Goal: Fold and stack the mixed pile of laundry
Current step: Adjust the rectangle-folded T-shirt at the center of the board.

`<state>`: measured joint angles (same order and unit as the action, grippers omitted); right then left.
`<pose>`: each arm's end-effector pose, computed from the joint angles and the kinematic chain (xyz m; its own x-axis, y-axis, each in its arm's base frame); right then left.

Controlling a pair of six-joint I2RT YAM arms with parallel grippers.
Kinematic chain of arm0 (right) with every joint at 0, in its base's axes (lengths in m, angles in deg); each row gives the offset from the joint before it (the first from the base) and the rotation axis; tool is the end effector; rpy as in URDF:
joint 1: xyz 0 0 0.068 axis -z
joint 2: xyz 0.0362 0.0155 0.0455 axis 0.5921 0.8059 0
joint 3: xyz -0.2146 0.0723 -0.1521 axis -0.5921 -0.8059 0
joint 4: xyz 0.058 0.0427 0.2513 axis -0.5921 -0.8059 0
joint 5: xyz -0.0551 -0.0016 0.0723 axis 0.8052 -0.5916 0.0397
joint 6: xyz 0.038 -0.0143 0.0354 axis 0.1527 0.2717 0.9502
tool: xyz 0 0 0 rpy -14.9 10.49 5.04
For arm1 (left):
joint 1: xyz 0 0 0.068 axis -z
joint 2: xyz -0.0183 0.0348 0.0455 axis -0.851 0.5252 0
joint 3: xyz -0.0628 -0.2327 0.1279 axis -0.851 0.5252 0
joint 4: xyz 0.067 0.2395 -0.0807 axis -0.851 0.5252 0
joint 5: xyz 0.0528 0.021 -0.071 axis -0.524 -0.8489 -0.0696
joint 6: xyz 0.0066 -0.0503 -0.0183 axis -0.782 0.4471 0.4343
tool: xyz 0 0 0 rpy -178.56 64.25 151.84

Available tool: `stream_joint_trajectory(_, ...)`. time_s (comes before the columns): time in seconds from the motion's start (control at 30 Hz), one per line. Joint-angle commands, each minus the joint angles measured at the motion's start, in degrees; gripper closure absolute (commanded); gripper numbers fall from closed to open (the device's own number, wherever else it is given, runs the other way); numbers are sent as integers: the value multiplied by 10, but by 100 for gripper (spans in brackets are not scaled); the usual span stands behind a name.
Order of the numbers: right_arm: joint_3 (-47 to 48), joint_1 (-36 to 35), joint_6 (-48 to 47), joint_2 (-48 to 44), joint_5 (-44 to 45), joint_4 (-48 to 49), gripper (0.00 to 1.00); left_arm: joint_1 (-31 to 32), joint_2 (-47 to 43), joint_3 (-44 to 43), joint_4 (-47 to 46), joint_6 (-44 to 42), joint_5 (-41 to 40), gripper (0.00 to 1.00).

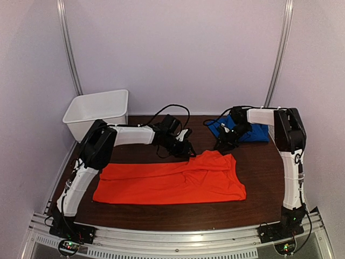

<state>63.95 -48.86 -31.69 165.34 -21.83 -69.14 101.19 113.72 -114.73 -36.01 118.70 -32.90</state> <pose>0.4373 0.1207 0.1454 -0.9949 -0.0662 -0.0757 -0.0997 0.7489 0.6552 0.3824 -0.3803 0.1183 -0.9221 0.2070 -0.3270 0.3827 0.6134 -0.6909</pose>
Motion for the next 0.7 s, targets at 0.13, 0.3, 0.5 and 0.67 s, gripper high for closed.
stream_joint_trajectory(0.13, 8, -2, 0, 12, -20, 1, 86, 4, 26, -28, -10, 12, 0, 75)
stream_joint_trajectory(0.3, 11, -1, 4, 6, -14, 3, 100, 3, 24, -33, -2, 8, -3, 79)
stream_joint_trajectory(0.5, 7, -2, 6, -23, -19, 11, 100, 4, 8, -36, 0, -5, -8, 96)
stream_joint_trajectory(0.67, -10, -2, 10, -76, -31, 19, 100, 4, -36, -25, -7, -41, -16, 100)
